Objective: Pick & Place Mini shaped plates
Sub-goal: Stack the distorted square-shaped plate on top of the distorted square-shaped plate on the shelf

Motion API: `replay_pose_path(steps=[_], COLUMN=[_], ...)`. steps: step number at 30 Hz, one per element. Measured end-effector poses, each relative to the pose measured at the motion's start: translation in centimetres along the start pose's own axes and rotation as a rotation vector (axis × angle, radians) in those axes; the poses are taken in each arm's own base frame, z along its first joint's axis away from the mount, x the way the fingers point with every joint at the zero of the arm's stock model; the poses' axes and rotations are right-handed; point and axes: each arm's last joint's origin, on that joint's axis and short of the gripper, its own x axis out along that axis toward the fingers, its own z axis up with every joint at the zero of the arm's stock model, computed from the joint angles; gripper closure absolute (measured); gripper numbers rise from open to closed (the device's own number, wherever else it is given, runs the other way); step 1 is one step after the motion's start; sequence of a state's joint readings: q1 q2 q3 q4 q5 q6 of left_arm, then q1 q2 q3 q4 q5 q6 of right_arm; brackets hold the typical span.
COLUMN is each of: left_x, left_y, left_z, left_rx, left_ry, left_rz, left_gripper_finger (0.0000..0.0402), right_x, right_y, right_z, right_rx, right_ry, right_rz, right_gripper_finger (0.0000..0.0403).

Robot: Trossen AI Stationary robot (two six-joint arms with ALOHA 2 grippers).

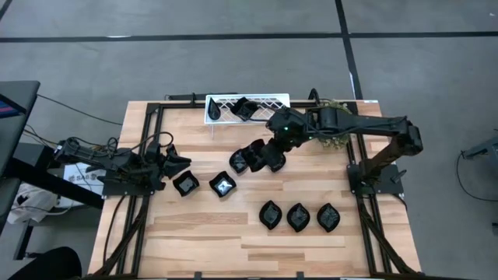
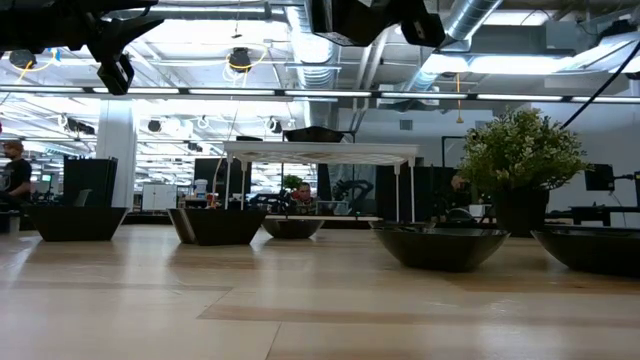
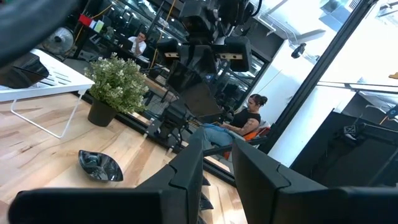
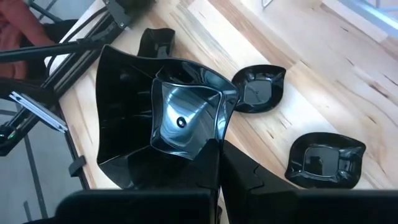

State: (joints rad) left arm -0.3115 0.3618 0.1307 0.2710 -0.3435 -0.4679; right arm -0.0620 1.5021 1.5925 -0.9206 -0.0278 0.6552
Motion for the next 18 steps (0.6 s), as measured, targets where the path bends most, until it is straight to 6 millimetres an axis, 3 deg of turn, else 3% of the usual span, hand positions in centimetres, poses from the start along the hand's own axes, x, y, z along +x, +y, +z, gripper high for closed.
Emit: replay_pose_path(steps=[8, 18], left_x=[0.0, 0.0], left_y=[0.0, 0.0], left_z=[0.0, 0.1], left_rx=[0.0, 0.05], left_ry=[0.0, -0.006], left_rz=[-0.001, -0.005], left_gripper_finger=[0.0314, 0.0314], right_x=[0.3, 0.0], right_y=[-0.4, -1.7], right_z=[0.4, 2.5], right_rx=[0.012, 0.038], right_ry=[-0.005, -0.081], right_rz=[-0.008, 0.07], right_gripper_finger=[0.0403, 0.0403])
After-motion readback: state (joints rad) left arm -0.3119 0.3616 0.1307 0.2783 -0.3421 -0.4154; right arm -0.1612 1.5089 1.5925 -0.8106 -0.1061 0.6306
